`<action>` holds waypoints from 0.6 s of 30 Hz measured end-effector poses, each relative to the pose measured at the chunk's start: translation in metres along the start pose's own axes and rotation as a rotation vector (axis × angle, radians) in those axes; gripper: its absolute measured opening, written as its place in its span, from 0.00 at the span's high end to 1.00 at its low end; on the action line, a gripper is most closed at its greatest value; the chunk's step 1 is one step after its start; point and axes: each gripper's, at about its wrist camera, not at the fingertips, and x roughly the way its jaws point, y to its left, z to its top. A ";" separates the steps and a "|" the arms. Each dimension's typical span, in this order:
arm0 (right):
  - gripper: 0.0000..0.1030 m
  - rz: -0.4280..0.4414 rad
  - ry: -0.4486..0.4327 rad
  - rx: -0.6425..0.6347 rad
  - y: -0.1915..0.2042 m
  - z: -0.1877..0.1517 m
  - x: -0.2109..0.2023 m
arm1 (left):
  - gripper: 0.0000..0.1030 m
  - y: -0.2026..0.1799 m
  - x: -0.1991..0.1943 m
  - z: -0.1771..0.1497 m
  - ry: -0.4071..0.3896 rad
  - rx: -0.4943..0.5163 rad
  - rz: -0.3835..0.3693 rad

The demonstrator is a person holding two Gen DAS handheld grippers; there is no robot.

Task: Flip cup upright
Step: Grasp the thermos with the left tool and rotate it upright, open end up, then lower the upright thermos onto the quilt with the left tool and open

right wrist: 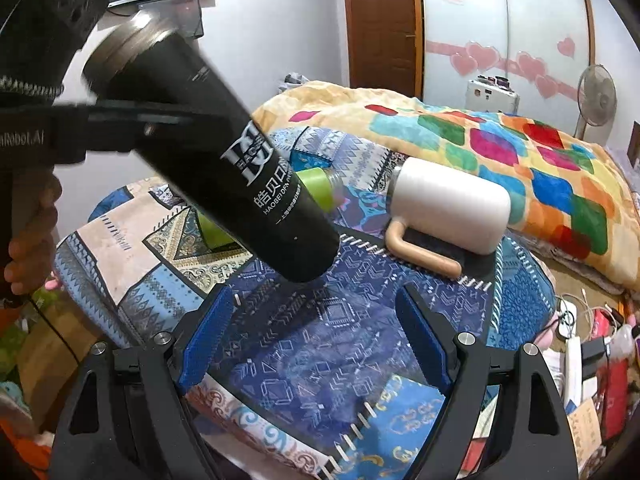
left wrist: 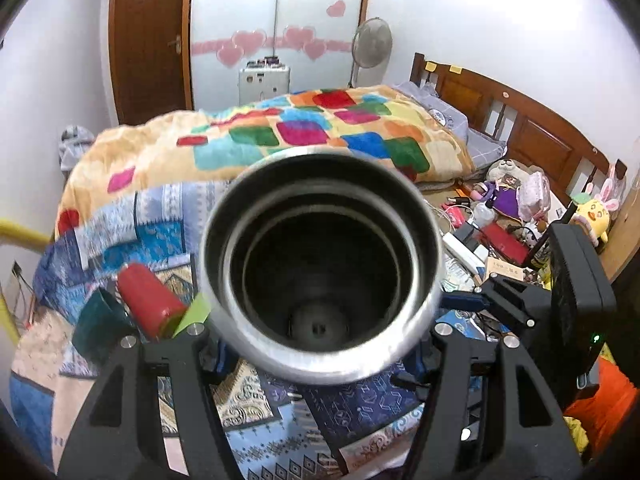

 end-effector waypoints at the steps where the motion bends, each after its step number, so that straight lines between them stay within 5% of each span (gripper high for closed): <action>1: 0.21 0.004 -0.001 0.002 0.000 0.000 0.001 | 0.38 -0.002 0.001 0.000 -0.002 0.009 0.004; 18: 0.21 0.029 0.018 0.024 0.000 -0.007 0.005 | 0.38 -0.002 0.016 -0.029 0.055 0.023 -0.003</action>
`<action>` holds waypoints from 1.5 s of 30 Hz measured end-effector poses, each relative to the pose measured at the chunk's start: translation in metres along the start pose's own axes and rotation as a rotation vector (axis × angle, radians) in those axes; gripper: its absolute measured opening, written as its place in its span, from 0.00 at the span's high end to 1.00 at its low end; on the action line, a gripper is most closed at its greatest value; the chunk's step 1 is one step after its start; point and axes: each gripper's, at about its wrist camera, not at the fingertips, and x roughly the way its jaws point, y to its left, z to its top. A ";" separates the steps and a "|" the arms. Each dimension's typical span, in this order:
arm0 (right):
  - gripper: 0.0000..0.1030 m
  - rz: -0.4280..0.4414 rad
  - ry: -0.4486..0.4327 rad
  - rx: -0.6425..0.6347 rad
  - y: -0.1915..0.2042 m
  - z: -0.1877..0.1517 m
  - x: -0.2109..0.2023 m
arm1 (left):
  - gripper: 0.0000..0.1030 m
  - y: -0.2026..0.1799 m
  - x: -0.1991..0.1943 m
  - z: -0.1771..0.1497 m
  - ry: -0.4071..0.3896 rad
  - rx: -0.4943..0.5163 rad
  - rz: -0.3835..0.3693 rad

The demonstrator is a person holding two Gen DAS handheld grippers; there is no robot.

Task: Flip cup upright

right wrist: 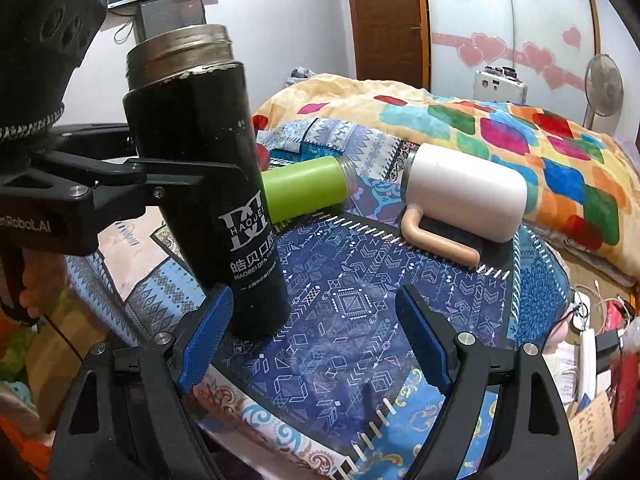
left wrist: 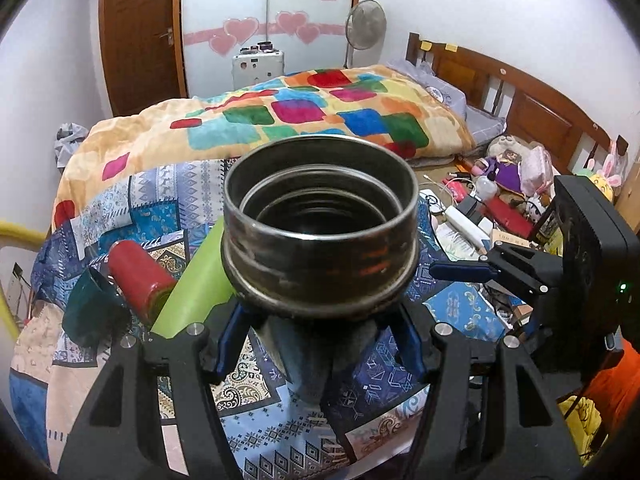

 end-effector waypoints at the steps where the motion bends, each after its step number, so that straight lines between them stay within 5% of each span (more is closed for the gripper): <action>1: 0.21 -0.005 -0.003 0.001 0.000 0.000 -0.001 | 0.38 0.000 0.000 -0.001 -0.007 -0.002 -0.001; 12: 0.21 -0.048 -0.065 0.038 -0.001 0.009 -0.025 | 0.31 -0.002 -0.012 -0.015 -0.037 -0.028 0.010; 20: 0.21 -0.102 -0.221 0.039 0.023 0.015 -0.087 | 0.31 -0.003 -0.062 -0.032 -0.114 -0.080 0.028; 33: 0.21 -0.159 -0.538 0.063 0.086 0.000 -0.199 | 0.22 -0.045 -0.212 -0.075 -0.525 -0.066 0.198; 39: 0.20 -0.182 -0.603 0.065 0.108 -0.014 -0.216 | 0.11 -0.060 -0.252 -0.097 -0.639 -0.072 0.250; 45: 0.07 -0.209 -0.639 0.062 0.119 -0.027 -0.225 | 0.01 -0.070 -0.267 -0.109 -0.695 -0.075 0.286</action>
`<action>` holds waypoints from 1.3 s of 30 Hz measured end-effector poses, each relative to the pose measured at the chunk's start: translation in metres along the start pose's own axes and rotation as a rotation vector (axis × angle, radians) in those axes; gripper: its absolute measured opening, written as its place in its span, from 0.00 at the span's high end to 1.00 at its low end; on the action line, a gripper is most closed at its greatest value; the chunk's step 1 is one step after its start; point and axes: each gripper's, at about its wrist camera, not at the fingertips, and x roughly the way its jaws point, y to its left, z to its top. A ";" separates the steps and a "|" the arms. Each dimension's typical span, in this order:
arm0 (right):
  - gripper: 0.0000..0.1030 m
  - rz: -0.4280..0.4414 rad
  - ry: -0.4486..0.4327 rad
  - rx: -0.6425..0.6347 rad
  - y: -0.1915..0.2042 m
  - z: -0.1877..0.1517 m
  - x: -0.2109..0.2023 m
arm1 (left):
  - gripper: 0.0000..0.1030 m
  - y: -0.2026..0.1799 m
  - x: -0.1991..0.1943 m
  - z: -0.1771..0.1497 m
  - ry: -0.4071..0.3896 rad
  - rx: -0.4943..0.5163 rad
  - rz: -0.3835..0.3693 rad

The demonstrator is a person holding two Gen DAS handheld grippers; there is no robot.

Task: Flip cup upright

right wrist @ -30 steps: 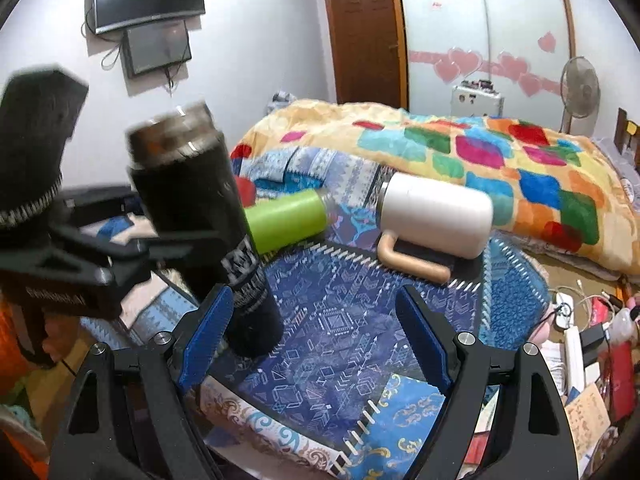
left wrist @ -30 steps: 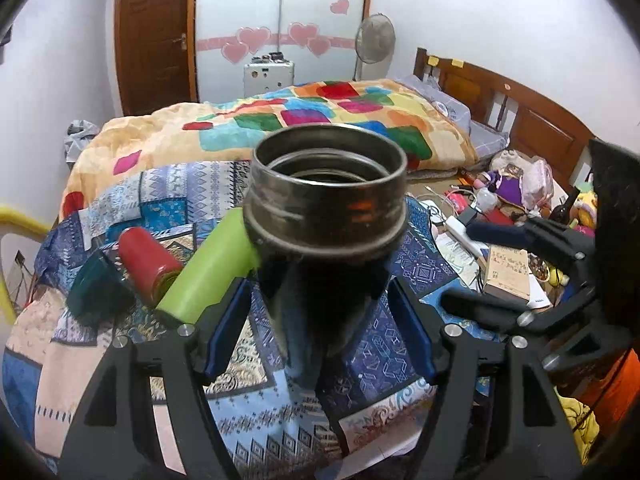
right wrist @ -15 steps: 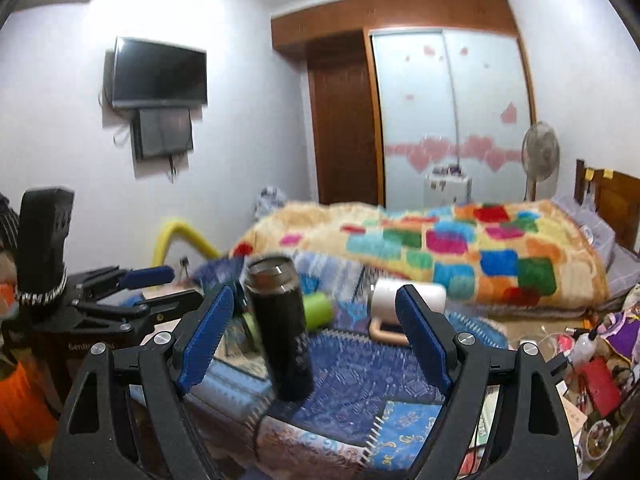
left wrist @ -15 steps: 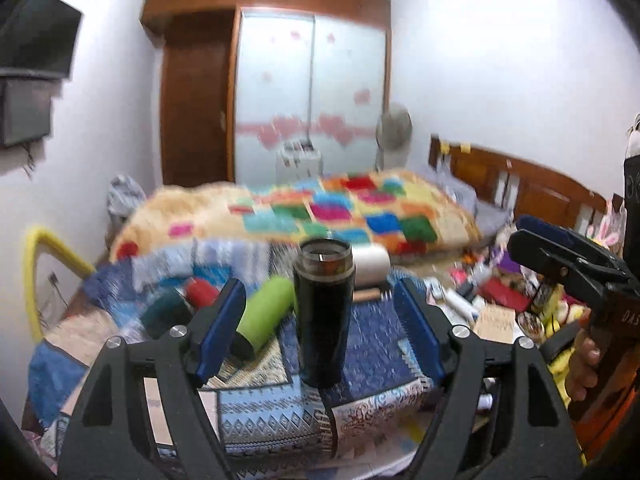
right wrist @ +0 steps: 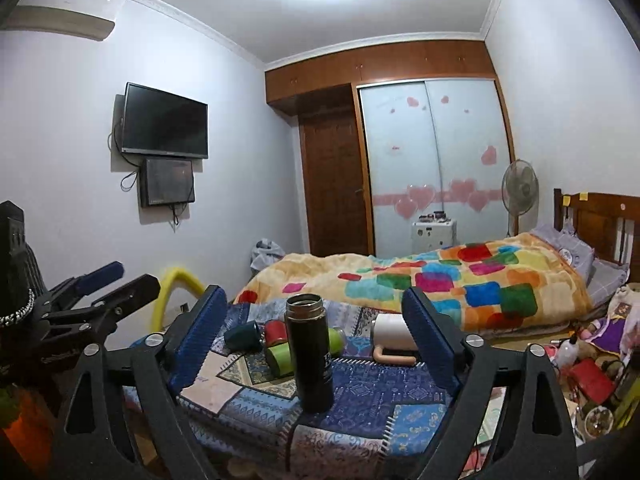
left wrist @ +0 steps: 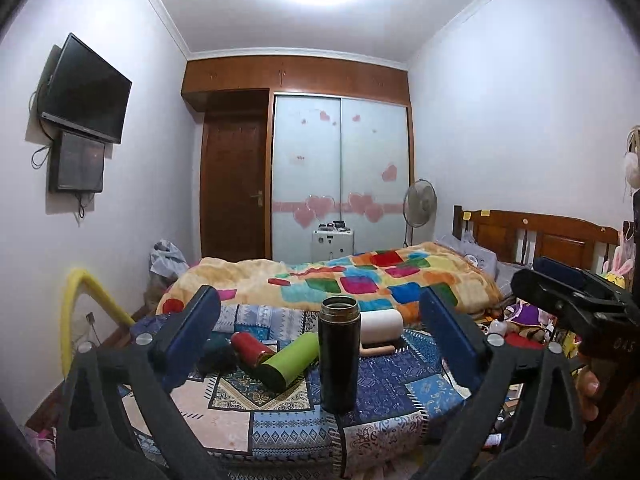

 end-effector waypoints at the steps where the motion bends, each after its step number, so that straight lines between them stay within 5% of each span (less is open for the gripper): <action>1: 0.01 -0.010 -0.014 0.000 0.001 -0.001 -0.005 | 0.01 -0.001 -0.002 0.000 -0.004 0.003 0.006; 39: 0.00 -0.077 -0.055 -0.049 0.013 -0.006 -0.022 | 0.00 0.000 -0.001 -0.014 -0.002 -0.023 0.014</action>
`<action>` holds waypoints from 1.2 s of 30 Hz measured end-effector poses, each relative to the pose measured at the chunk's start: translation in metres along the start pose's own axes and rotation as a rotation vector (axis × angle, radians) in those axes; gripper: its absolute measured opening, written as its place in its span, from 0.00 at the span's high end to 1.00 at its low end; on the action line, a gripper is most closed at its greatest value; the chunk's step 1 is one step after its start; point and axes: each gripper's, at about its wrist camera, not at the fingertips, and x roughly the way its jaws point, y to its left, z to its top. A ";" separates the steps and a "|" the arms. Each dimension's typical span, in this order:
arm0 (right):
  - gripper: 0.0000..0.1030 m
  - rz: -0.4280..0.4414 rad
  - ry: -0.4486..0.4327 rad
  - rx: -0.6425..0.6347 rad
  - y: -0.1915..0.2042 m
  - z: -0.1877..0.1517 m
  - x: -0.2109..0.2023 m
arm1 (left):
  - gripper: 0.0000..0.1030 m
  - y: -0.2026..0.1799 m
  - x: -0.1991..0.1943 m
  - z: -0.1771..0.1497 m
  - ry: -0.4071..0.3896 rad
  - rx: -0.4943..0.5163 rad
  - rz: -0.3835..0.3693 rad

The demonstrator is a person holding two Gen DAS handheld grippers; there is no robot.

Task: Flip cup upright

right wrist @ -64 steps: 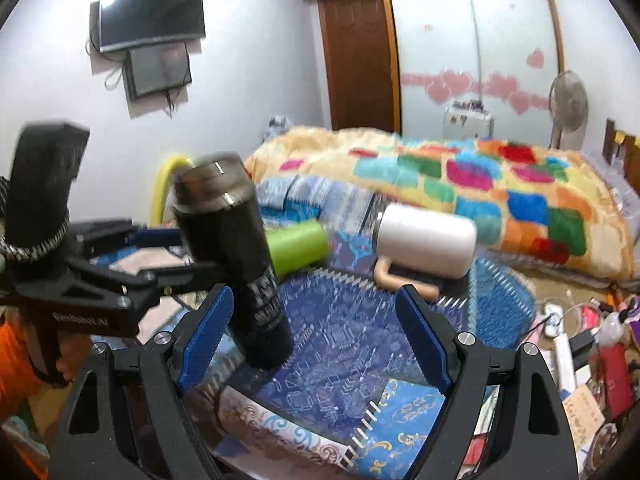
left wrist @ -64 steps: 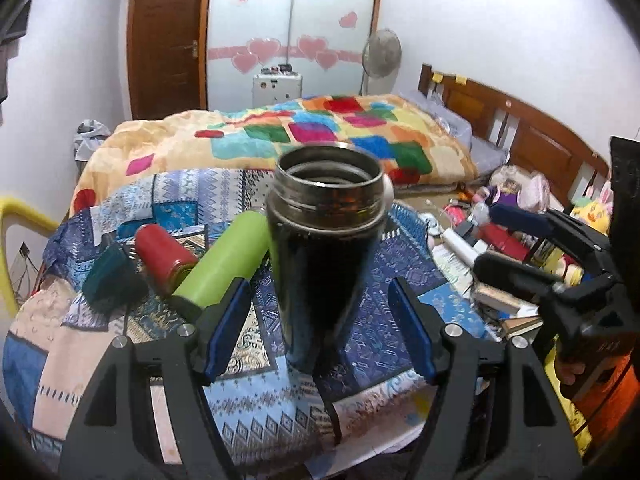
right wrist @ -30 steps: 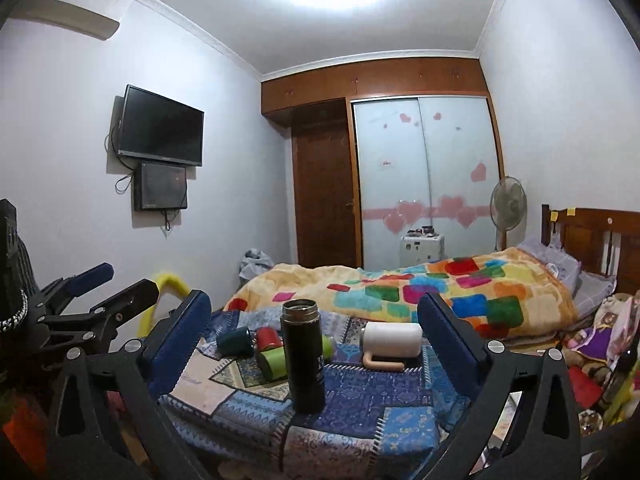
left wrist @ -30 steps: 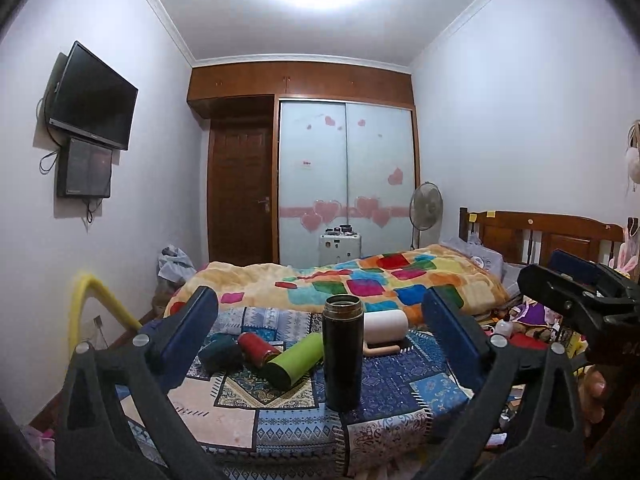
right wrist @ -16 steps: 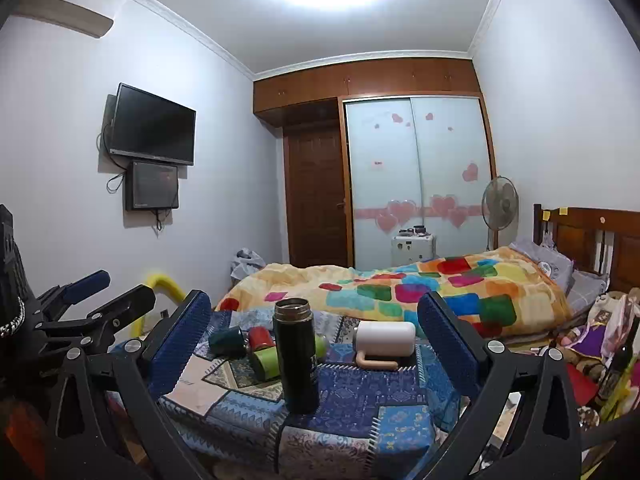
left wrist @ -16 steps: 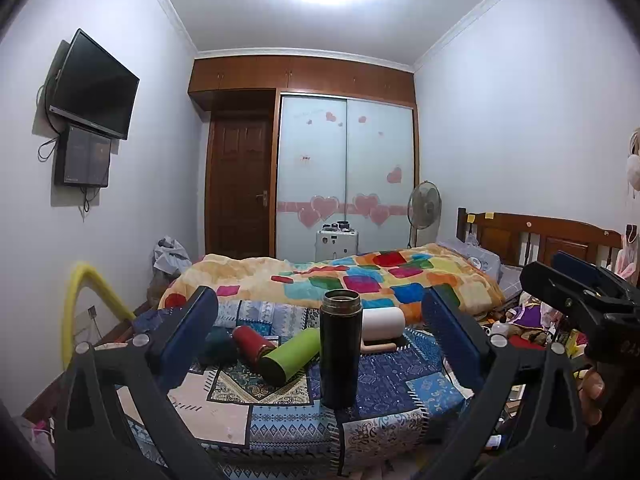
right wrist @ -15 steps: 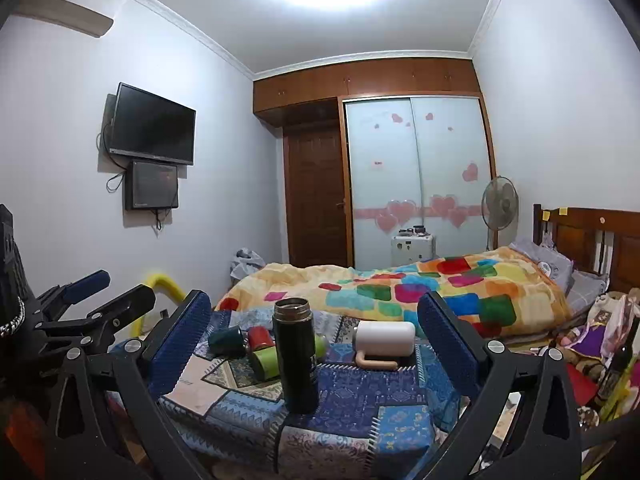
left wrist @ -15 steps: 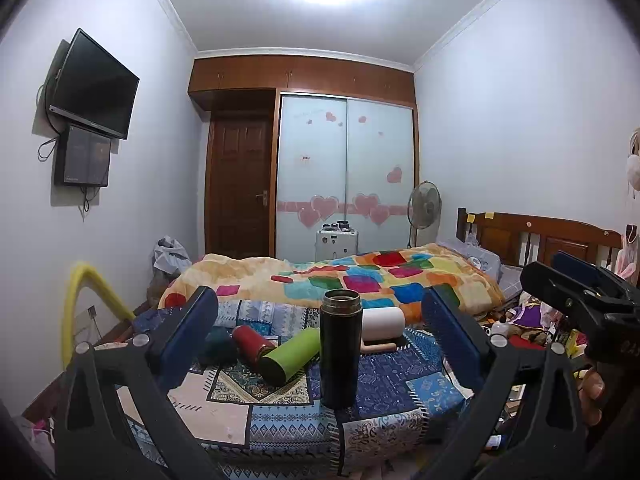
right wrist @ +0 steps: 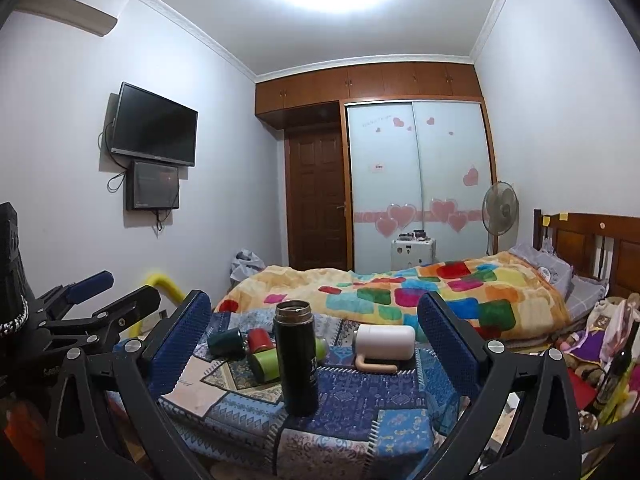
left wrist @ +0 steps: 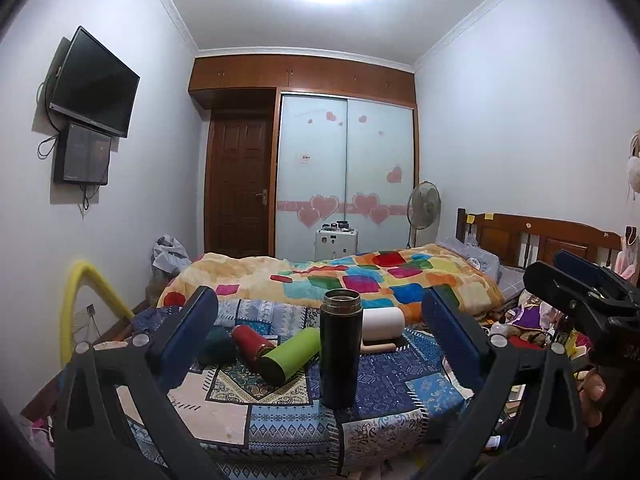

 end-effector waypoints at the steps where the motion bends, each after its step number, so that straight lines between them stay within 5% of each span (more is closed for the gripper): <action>1: 0.00 0.000 -0.001 -0.001 0.000 0.000 0.000 | 0.00 0.000 0.000 0.000 0.000 0.000 0.000; 36: 0.00 -0.008 0.003 0.008 -0.001 -0.001 0.001 | 0.00 -0.004 0.005 -0.001 0.018 0.002 -0.015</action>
